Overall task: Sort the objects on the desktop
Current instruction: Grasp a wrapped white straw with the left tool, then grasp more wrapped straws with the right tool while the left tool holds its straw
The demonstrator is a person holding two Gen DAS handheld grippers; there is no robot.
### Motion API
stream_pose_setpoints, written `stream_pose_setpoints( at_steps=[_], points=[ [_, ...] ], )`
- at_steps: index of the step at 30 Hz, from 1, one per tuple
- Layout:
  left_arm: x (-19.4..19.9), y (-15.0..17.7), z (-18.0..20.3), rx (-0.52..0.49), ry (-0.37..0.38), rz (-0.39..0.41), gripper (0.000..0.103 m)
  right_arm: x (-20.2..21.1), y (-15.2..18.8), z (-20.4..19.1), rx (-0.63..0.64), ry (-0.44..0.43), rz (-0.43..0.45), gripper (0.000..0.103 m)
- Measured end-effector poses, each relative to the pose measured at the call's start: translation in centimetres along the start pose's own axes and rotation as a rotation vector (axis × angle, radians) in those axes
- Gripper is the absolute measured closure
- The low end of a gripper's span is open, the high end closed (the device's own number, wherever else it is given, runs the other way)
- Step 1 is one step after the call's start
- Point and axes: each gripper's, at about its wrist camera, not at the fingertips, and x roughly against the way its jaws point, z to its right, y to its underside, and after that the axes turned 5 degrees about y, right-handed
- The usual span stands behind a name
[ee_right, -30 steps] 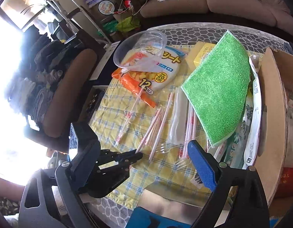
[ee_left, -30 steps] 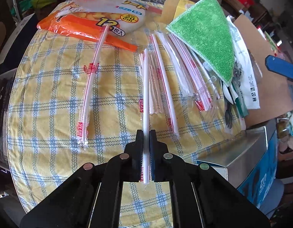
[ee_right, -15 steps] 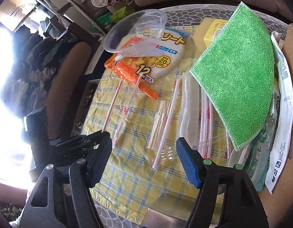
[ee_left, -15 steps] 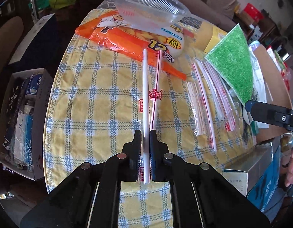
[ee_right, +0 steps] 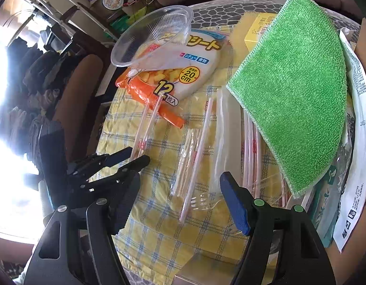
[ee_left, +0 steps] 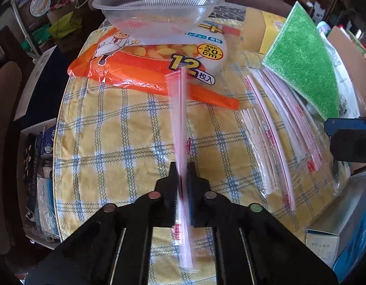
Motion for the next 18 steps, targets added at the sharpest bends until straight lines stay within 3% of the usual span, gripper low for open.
stream_pose_setpoints(
  at_steps=[5, 9, 11, 13, 18],
  points=[
    [1.3, 0.9, -2.1, 0.099, 0.117, 0.023, 0.097, 0.5, -0.7, 1.1, -0.021, 0.033, 0.013, 0.033],
    [2.6, 2.4, -3.6, 0.195, 0.255, 0.034, 0.097, -0.1, -1.2, 2.1, -0.018, 0.101, -0.012, 0.033],
    [2.8, 2.9, -3.7, 0.228, 0.318, 0.031, 0.097, -1.0, -1.1, 2.7, -0.033, 0.094, -0.045, 0.040],
    [2.8, 3.0, -3.2, 0.228, 0.353, 0.029, 0.097, -1.9, -1.0, 3.2, -0.038, 0.135, -0.071, 0.045],
    [2.8, 2.7, -1.9, 0.225, 0.417, 0.032, 0.097, -4.0, -1.0, 3.8, -0.021, 0.238, -0.111, 0.046]
  ],
)
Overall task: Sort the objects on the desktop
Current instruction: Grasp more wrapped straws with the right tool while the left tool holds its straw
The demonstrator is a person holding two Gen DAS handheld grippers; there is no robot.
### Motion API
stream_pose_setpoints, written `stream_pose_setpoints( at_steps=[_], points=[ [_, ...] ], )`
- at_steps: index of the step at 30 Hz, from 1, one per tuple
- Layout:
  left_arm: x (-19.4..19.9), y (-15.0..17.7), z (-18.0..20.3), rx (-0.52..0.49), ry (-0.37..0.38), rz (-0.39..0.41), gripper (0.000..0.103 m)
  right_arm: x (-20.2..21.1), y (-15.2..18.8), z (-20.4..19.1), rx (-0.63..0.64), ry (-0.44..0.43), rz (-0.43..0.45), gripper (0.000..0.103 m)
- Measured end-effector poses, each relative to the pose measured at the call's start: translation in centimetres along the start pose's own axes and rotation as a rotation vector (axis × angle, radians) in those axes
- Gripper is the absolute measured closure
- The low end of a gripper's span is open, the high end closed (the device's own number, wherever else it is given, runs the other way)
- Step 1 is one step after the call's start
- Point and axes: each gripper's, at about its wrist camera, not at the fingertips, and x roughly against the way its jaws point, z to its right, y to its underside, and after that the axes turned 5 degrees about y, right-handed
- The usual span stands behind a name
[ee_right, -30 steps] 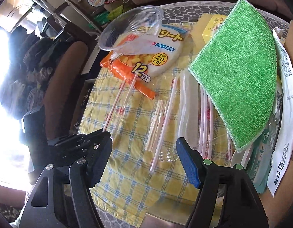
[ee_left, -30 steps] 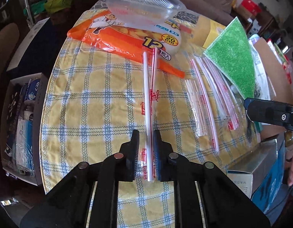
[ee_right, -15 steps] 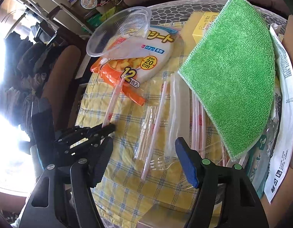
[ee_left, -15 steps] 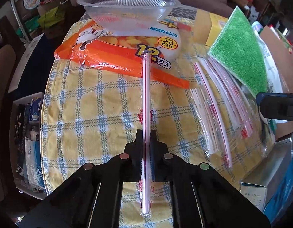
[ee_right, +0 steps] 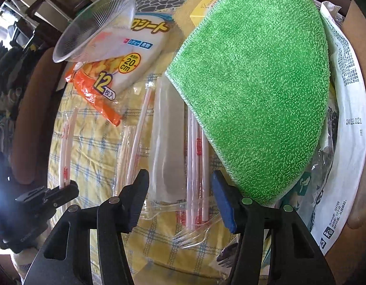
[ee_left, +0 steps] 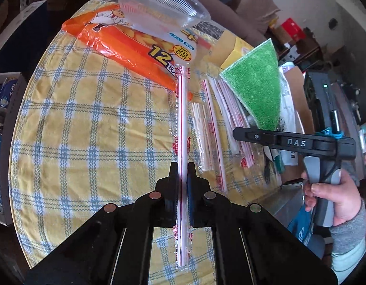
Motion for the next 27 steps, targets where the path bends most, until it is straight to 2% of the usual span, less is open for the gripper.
stream_pose_setpoints(
  at_steps=[1, 4, 6, 7, 10, 13, 15, 19, 22, 24, 27],
  points=[
    [-0.1, 0.0, 0.2, -0.004, 0.005, -0.002, 0.097, -0.5, 0.0, -0.1, 0.013, 0.034, -0.009, 0.048],
    [-0.2, -0.2, 0.2, 0.008, 0.046, -0.009, 0.097, -0.8, 0.3, -0.5, 0.054, 0.060, -0.002, 0.049],
    [-0.1, -0.2, 0.2, 0.011, 0.057, -0.008, 0.097, -0.5, 0.4, -0.5, 0.069, 0.036, -0.003, 0.075],
    [-0.2, -0.2, 0.2, 0.015, 0.067, -0.011, 0.097, -0.3, 0.5, -0.4, 0.064, 0.000, -0.010, 0.091],
    [-0.6, -0.3, 0.3, 0.027, 0.086, -0.017, 0.097, 0.0, 1.3, -0.2, 0.055, -0.078, -0.024, 0.092],
    [-0.9, -0.3, 0.4, 0.031, 0.095, -0.018, 0.097, 0.9, 2.4, 0.6, -0.026, -0.260, -0.003, 0.092],
    [-0.9, -0.3, 0.5, 0.039, 0.109, -0.011, 0.097, 1.8, 3.0, 0.9, -0.064, -0.338, 0.024, 0.092],
    [-0.6, -0.8, 0.0, 0.078, 0.169, 0.011, 0.097, 3.4, 3.2, 0.1, -0.079, -0.412, 0.064, 0.092],
    [-0.8, -0.9, -0.8, 0.124, 0.217, 0.008, 0.097, 4.0, 2.7, -0.9, -0.061, -0.419, 0.073, 0.092],
    [-1.6, -0.8, -1.8, 0.190, 0.276, -0.014, 0.097, 3.3, 2.4, -1.6, -0.070, -0.424, 0.050, 0.092],
    [-2.7, -0.8, -2.7, 0.241, 0.283, -0.035, 0.097, 0.8, 2.6, -3.5, -0.093, -0.441, 0.004, 0.092]
  ],
)
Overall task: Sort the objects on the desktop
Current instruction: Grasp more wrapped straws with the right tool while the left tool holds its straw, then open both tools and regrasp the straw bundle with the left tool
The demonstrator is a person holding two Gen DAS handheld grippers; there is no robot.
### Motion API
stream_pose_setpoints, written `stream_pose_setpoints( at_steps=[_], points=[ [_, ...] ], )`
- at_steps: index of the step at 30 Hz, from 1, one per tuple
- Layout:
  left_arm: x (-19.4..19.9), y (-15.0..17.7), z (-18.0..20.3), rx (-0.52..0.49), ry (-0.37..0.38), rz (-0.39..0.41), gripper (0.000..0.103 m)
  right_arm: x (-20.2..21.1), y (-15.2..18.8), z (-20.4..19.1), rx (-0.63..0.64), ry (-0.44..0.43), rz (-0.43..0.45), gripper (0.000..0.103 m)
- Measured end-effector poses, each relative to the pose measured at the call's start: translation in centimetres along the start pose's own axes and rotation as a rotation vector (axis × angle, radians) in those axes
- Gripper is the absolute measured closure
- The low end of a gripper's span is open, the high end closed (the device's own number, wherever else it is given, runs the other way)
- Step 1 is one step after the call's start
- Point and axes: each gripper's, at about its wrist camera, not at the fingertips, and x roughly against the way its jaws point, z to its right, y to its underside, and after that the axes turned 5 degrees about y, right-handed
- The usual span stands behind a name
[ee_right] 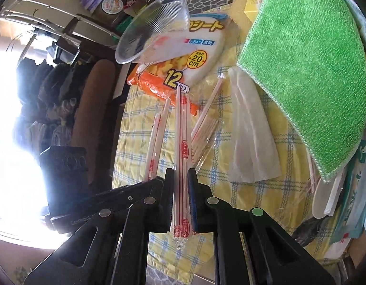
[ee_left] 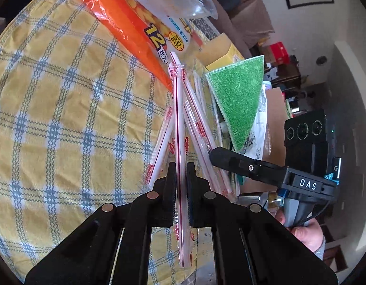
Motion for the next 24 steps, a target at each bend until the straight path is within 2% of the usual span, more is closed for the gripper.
stream_pose_setpoints(
  at_steps=[5, 7, 11, 13, 16, 19, 22, 24],
  points=[
    [-0.5, -0.5, -1.7, 0.067, 0.002, -0.003, 0.095, -2.9, 1.1, -0.1, -0.047, -0.058, -0.047, 0.089],
    [-0.6, -0.7, -2.3, 0.099, 0.000, -0.004, 0.080, -2.9, 1.2, 0.4, -0.069, -0.082, -0.055, 0.086],
    [-0.7, -1.2, -2.4, 0.123, 0.019, 0.016, 0.067, -2.2, 1.6, -0.5, 0.006, -0.032, -0.064, 0.083],
    [-0.6, -1.2, -2.1, 0.124, 0.043, 0.017, 0.051, -2.4, 2.0, -1.4, 0.059, -0.001, -0.081, 0.083],
    [-0.3, -0.9, -2.0, 0.123, 0.047, 0.016, 0.048, -2.8, 2.6, -3.2, 0.188, 0.114, -0.087, 0.083],
    [-0.6, -1.2, -1.8, 0.115, 0.031, 0.013, 0.048, -3.4, 3.5, -4.5, 0.275, 0.144, -0.109, 0.083],
    [-0.8, -1.9, -0.7, 0.054, -0.045, 0.006, 0.048, -3.7, 4.4, -5.5, 0.342, 0.170, -0.143, 0.083],
    [-1.5, -2.1, 0.8, -0.023, -0.135, -0.004, 0.048, -3.4, 4.8, -6.0, 0.378, 0.192, -0.152, 0.083]
  ],
)
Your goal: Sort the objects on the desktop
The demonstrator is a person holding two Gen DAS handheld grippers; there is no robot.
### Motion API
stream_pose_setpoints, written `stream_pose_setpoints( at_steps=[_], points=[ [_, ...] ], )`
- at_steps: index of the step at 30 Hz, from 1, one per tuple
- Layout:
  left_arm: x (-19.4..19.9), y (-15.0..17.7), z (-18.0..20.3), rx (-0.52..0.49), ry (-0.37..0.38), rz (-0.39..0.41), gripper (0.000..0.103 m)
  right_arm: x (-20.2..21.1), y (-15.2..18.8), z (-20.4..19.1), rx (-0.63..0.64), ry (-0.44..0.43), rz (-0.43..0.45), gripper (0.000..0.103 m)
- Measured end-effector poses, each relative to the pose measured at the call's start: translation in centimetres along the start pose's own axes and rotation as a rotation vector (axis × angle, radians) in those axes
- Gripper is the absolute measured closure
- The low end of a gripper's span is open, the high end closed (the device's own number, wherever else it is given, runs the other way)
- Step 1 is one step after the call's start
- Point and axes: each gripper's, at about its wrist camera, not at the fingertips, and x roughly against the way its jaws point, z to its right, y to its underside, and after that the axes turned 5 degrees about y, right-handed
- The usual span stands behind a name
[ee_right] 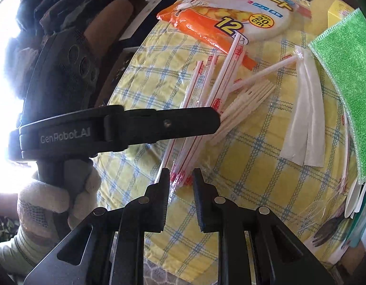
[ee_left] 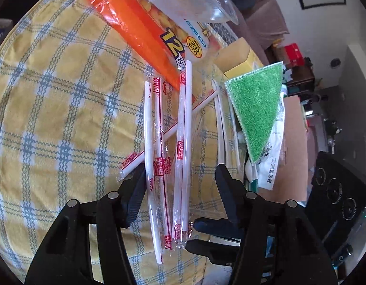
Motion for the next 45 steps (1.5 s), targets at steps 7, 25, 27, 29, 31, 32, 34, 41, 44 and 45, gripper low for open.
stream_pose_setpoints(
  at_steps=[7, 25, 27, 29, 31, 32, 34, 41, 44, 45],
  points=[
    [-2.1, 1.2, 3.7, -0.253, -0.300, 0.014, 0.080, 2.2, 0.2, 3.6, -0.103, 0.082, 0.027, 0.065],
    [4.7, 0.7, 1.4, -0.149, -0.108, 0.120, 0.091, 6.9, -3.6, 11.8, -0.404, 0.027, 0.137, 0.037],
    [4.6, 0.6, 1.6, -0.155, -0.105, 0.114, 0.091, 5.5, -3.6, 11.6, -0.389, 0.036, 0.095, 0.037],
    [4.1, 0.6, 1.8, -0.164, -0.104, 0.102, 0.091, 3.9, -3.7, 11.2, -0.367, 0.079, 0.054, 0.038],
    [3.7, 0.7, 1.9, -0.167, -0.104, 0.090, 0.091, 3.1, -4.0, 11.1, -0.355, 0.153, 0.028, 0.038],
    [3.7, 0.8, 1.7, -0.169, -0.105, 0.086, 0.091, 3.1, -4.2, 11.3, -0.357, 0.194, 0.034, 0.040],
    [3.4, 0.9, 1.6, -0.170, -0.109, 0.078, 0.091, 3.7, -4.4, 11.9, -0.384, 0.229, 0.062, 0.041],
    [3.2, 0.9, 1.9, -0.180, -0.113, 0.080, 0.091, 3.1, -5.0, 12.7, -0.365, 0.333, 0.044, 0.041],
    [3.2, 0.9, 1.7, -0.175, -0.121, 0.079, 0.091, 1.5, -5.3, 12.1, -0.317, 0.382, 0.017, 0.051],
    [3.1, 0.9, 1.6, -0.172, -0.123, 0.079, 0.091, 1.0, -5.2, 11.9, -0.303, 0.386, 0.008, 0.057]
  ],
)
